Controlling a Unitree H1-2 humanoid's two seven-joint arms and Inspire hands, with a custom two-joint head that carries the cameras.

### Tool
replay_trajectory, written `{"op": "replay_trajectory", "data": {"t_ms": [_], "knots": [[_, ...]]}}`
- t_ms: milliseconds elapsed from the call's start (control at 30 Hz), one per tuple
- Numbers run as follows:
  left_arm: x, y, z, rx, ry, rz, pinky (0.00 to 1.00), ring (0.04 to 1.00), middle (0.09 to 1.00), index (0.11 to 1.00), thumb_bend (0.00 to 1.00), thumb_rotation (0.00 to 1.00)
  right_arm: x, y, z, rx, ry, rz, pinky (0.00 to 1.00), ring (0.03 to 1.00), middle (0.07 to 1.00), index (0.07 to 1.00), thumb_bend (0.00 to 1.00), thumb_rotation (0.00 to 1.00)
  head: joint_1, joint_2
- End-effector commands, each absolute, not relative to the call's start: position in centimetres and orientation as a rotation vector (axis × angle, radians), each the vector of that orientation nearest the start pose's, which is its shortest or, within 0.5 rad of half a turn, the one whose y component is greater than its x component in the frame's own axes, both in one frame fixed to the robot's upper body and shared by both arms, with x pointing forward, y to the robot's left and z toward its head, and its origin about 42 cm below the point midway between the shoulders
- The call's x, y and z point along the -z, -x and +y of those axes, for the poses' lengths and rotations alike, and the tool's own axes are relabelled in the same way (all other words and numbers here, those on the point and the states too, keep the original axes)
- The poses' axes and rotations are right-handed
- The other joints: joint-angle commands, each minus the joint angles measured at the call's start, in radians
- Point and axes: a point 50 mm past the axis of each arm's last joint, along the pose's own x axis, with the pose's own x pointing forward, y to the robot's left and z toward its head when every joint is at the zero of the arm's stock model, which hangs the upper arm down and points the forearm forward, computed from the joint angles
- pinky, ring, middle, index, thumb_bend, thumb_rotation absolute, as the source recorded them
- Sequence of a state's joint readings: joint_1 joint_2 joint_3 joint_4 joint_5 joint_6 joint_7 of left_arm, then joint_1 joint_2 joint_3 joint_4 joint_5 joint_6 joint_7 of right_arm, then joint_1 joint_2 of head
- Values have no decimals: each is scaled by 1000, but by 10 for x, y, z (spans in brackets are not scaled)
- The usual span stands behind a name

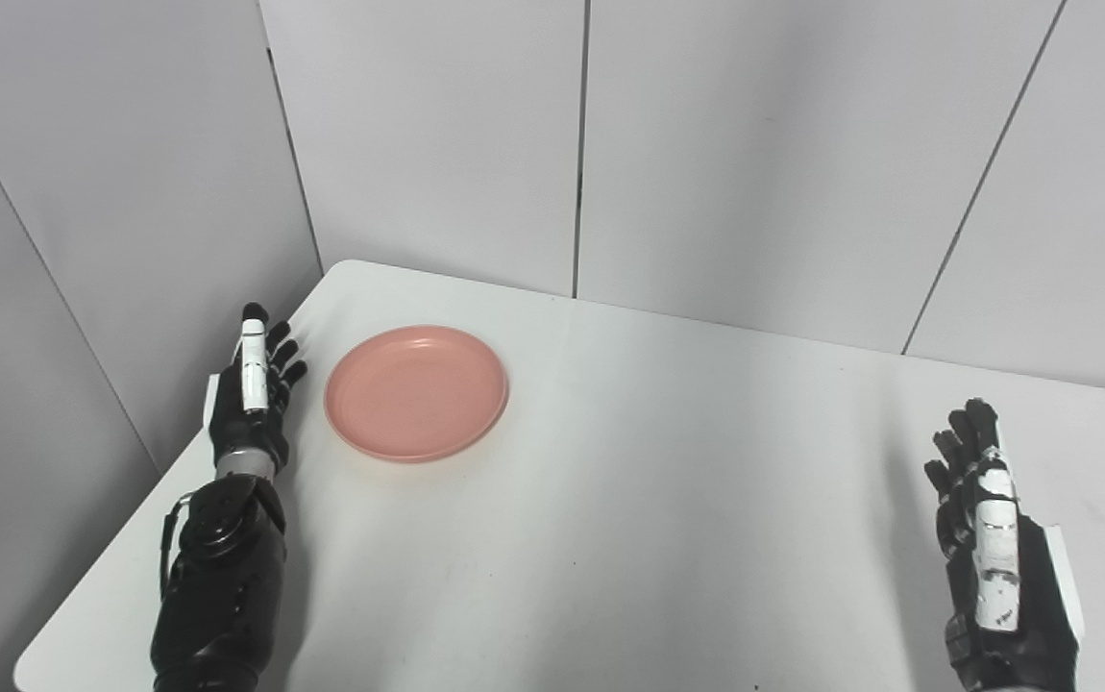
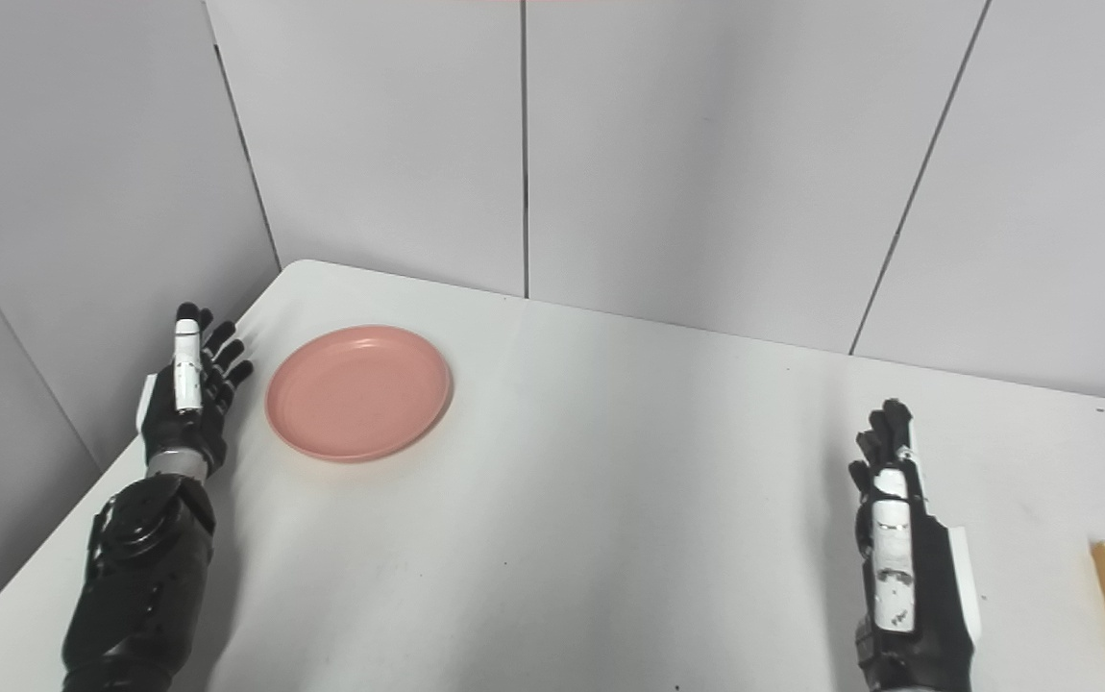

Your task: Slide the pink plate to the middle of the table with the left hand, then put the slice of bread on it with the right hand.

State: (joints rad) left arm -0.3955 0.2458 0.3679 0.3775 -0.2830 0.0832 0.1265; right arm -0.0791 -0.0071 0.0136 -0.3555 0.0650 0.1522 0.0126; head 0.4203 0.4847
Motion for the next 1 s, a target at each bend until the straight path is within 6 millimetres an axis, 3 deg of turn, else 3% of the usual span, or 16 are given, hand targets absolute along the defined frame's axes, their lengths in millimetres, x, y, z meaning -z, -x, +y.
{"op": "replay_trajectory", "data": {"t_ms": [0,333,967], "knots": [[-156,-404,376,-389,163,-33,961,951,944,947,677,970,-219,-294,-198,-77,-61,-336,1000,1000,1000,1000,453,1000,-7,2],[-150,-414,348,-279,165,34,944,938,953,963,640,983,-220,-294,-197,-78,-52,-341,1000,1000,1000,1000,464,1000,-21,10],[-145,-416,281,-95,85,62,940,928,936,937,704,974,-220,-292,-194,-74,-73,-338,1000,1000,1000,1000,467,1000,-41,18]]}}
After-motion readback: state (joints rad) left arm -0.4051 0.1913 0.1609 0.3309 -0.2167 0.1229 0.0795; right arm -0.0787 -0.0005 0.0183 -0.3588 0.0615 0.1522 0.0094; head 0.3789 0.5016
